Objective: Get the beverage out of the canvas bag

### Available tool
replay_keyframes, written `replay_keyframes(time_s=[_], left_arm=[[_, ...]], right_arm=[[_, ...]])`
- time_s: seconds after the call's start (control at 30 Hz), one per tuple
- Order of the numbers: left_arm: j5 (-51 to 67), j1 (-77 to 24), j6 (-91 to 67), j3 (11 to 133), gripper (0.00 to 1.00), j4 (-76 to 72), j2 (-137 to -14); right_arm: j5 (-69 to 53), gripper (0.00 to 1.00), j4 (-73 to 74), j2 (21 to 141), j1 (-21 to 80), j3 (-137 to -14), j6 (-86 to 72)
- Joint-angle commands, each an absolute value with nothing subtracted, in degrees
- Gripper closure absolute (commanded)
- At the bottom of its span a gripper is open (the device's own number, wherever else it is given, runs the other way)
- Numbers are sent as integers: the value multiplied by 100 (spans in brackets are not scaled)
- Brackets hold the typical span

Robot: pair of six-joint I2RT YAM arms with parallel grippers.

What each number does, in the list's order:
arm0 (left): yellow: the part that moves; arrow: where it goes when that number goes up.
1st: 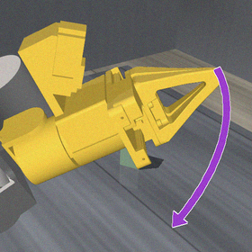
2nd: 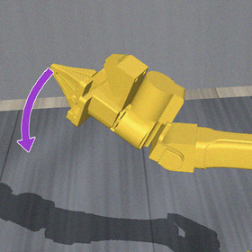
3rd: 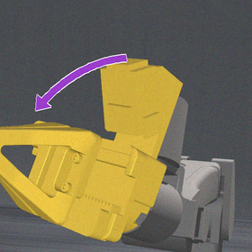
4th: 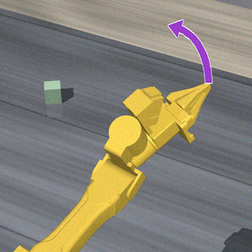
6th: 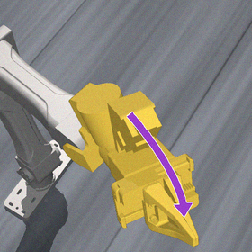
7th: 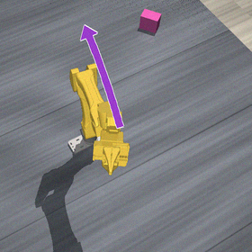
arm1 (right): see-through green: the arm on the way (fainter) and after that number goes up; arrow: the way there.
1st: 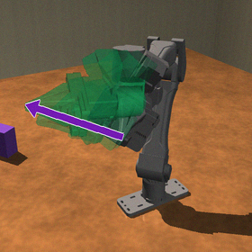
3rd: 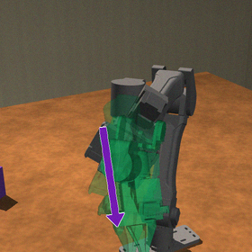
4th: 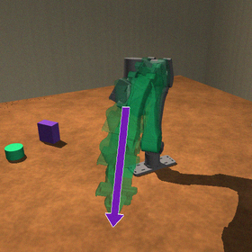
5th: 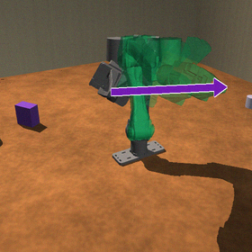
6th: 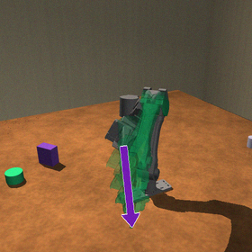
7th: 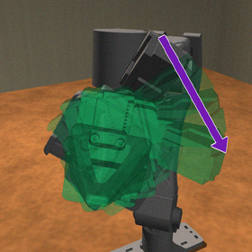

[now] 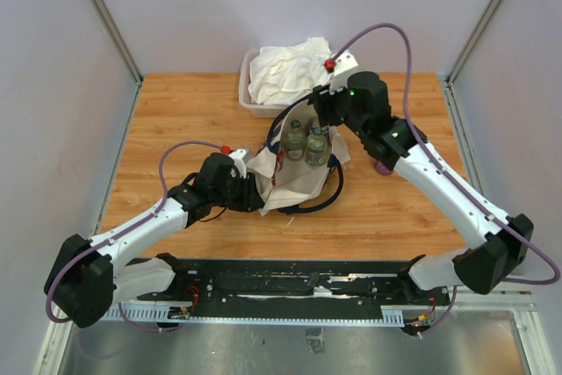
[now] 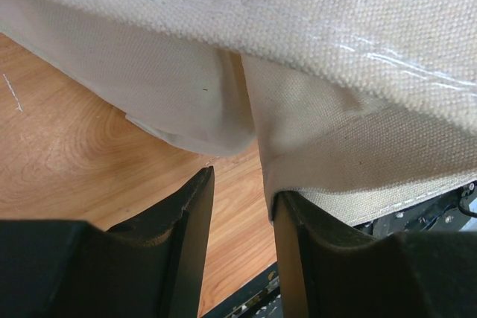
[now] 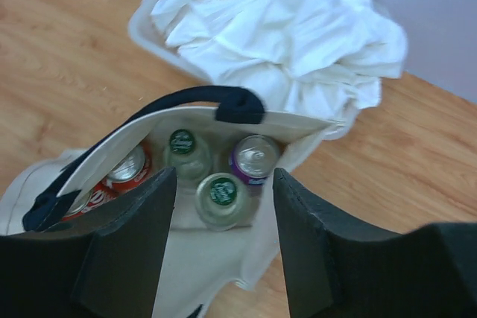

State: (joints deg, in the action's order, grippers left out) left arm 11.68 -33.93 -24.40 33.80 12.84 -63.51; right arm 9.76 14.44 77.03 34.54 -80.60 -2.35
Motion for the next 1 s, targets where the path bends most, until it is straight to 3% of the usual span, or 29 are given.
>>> replay_keyframes(time_s=[0.0,0.1,0.33,0.6,0.97], left_arm=[[1036,-3424,-2341,3405,59,1517,-6286],[1009,-3419,-2348,3415,58,1521,-6275],[1009,-3419,-2385,3369,58,1525,-6236],[1002,-3419,-2382,3341,58,1521,-6239],[1036,-3419,-2371,3332,58,1525,-6317]], right_arm=[[459,44,1720,8183,3829,-8204,24],[341,43,1674,8415,3854,-8126,-130],[1076,30,1748,8920,3841,-8016,-237],[1484,28,1965,9412,3692,-8013,-549],[1175,31,1385,9492,3404,-7465,-918]])
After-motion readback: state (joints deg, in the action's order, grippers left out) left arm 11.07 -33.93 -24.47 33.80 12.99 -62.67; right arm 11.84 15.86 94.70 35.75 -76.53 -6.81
